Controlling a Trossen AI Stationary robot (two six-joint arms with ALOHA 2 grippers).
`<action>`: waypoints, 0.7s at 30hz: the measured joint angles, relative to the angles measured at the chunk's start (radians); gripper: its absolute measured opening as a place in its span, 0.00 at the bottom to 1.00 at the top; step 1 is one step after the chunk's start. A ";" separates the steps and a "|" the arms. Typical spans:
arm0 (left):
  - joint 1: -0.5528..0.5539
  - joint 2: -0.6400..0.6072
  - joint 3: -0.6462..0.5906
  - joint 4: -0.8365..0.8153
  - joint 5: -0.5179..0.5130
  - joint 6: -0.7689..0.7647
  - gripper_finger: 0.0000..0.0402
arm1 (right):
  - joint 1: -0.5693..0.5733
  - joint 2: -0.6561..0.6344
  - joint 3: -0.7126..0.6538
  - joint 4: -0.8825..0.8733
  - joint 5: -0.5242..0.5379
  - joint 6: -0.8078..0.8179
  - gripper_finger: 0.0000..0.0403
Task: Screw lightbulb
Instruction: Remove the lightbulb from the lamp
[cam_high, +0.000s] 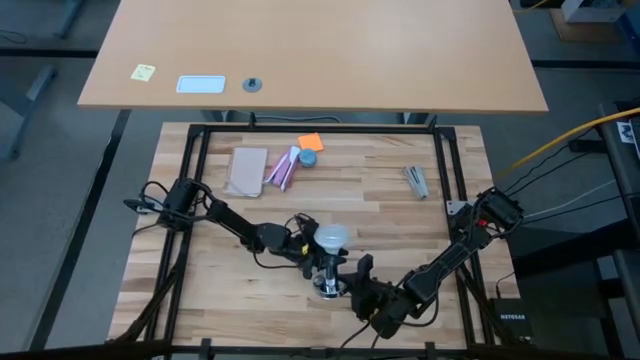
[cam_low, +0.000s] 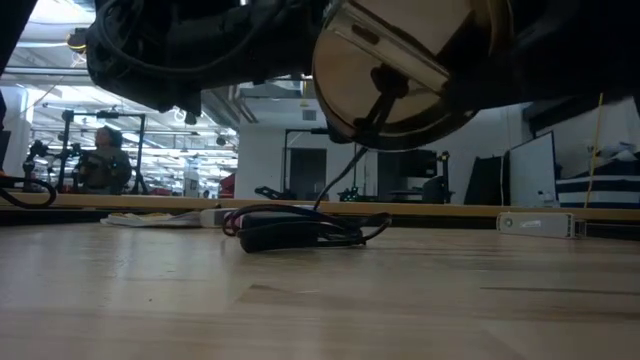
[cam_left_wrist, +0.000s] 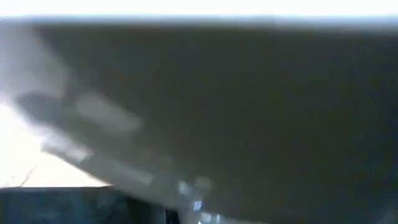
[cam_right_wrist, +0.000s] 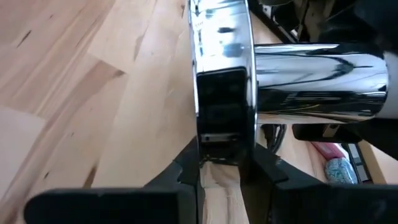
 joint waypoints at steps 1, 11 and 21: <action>0.001 -0.001 0.000 -0.012 0.000 -0.011 0.38 | 0.000 0.000 0.000 -0.004 -0.003 0.000 0.17; 0.002 -0.003 0.002 -0.113 -0.004 -0.108 0.34 | -0.001 0.000 0.103 -0.309 -0.068 0.049 0.18; 0.002 -0.004 0.004 -0.107 -0.082 -0.129 0.34 | -0.003 0.000 0.244 -0.599 -0.129 0.067 0.18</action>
